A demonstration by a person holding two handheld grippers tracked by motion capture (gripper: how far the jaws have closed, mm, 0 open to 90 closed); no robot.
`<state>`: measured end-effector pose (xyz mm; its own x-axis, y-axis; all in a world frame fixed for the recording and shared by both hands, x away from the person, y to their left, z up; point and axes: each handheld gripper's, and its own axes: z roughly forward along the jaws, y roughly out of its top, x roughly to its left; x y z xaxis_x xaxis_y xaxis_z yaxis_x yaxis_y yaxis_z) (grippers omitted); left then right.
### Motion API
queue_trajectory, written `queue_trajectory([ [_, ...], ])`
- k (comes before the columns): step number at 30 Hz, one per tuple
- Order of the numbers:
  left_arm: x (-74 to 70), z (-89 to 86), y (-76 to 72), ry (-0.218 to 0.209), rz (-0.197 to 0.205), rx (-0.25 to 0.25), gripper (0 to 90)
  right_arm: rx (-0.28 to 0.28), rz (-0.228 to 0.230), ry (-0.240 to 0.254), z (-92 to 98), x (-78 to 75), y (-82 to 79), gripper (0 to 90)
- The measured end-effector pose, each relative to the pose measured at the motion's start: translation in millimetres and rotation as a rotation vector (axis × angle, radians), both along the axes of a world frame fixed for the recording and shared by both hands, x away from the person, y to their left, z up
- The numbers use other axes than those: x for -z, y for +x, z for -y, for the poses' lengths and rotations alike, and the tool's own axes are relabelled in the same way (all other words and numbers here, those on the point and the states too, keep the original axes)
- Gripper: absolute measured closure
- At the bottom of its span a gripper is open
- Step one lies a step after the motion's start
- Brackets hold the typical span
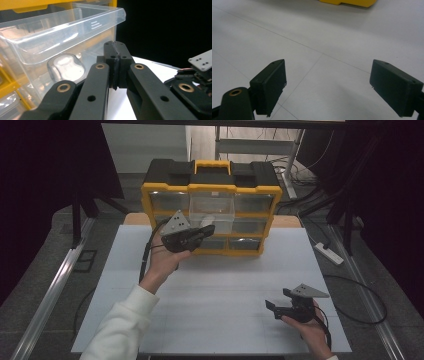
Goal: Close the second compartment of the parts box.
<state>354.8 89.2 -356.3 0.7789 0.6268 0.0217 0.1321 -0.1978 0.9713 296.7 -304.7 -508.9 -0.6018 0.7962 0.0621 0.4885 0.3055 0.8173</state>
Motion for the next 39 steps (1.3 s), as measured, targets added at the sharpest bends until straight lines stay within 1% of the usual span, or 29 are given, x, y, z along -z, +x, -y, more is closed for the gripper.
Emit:
queue_trajectory([
  [12,3.9,1.7,11.1,0.001,-0.016,-0.044,88.9,-0.003,0.000,0.004,-0.2,0.1,0.0,13.3],
  [16,4.2,1.0,13.2,0.000,-0.022,-0.044,88.8,-0.001,0.001,0.000,-0.1,0.0,0.0,13.3],
  [22,2.9,1.9,14.4,0.005,-0.017,-0.048,88.8,-0.003,0.000,0.004,-0.1,0.1,-0.1,13.2],
  [37,0.6,2.2,26.6,-0.004,-0.022,-0.066,88.6,-0.002,-0.001,0.004,0.3,0.4,0.4,13.3],
  [38,-0.5,1.9,29.0,0.010,-0.020,-0.073,88.6,-0.001,0.000,0.000,0.2,0.4,0.5,13.3],
  [39,-1.0,1.9,30.3,0.013,-0.019,-0.078,88.6,-0.001,-0.001,0.001,0.2,0.6,0.6,13.3],
])
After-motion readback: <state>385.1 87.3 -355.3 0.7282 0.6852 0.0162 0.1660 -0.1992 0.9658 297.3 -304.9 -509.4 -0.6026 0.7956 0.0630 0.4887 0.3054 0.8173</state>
